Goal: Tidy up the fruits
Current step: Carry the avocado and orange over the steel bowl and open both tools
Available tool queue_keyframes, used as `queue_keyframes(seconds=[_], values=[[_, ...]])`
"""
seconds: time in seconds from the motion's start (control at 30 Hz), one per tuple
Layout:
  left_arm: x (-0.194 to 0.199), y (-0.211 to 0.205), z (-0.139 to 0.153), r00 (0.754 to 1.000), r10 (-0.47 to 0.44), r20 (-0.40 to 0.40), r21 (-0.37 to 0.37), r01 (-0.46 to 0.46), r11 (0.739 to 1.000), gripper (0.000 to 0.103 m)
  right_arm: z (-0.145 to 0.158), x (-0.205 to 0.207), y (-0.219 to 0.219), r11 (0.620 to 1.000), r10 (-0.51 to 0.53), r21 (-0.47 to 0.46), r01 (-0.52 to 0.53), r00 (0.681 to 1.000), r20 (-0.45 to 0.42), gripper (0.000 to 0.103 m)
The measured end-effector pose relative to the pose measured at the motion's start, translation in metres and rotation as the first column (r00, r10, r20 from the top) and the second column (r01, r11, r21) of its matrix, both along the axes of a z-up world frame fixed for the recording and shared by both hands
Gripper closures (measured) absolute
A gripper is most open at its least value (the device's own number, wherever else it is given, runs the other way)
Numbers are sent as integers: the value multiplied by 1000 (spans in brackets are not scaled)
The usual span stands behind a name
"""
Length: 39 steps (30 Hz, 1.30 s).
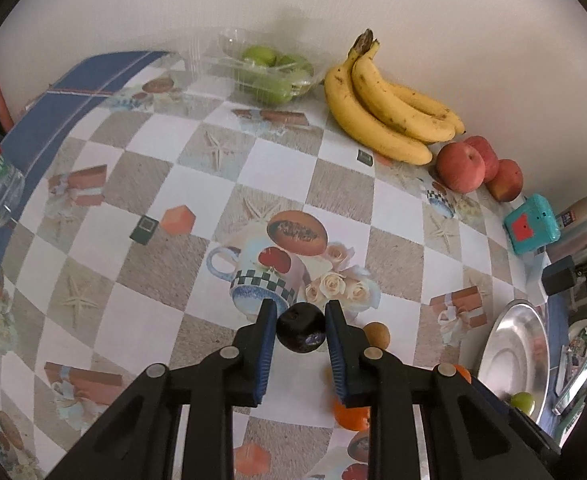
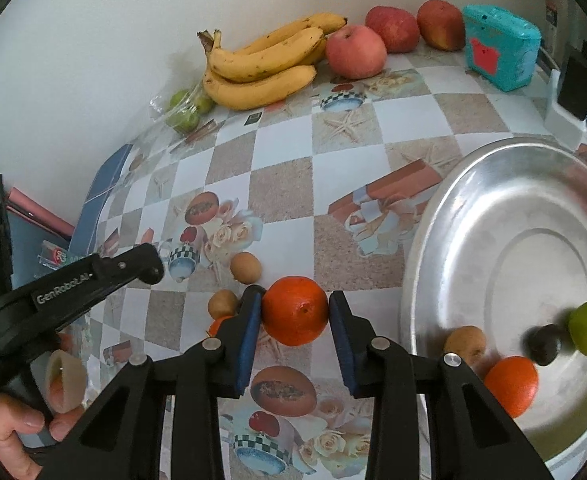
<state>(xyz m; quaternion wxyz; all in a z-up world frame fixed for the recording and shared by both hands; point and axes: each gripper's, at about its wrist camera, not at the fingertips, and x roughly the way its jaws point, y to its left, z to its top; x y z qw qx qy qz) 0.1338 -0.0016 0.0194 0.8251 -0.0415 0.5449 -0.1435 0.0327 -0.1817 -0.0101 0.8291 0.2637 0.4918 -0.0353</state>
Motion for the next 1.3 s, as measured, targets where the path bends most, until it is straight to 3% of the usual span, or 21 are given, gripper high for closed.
queue_keyframes(seconds=[0.37,0.77,1.0,1.3], values=[[-14,-15,15,999,-30,30,12,30,999,76,17,-18,-28,997,-74,-14,74,997,11,67],[-50,-76,20,978,-203,55,11,203,979,76,15,-59,-97,959,-283,4,283,959,-14,67],[-78,-121,17,940,-331,82,33,330,944,76,13,-76,-123,930,-367,-17,367,930,-30,67],[-116,-171,2,861,-485,155,91,476,874,76,4,-81,-135,919,-394,-29,393,919,-37,67]])
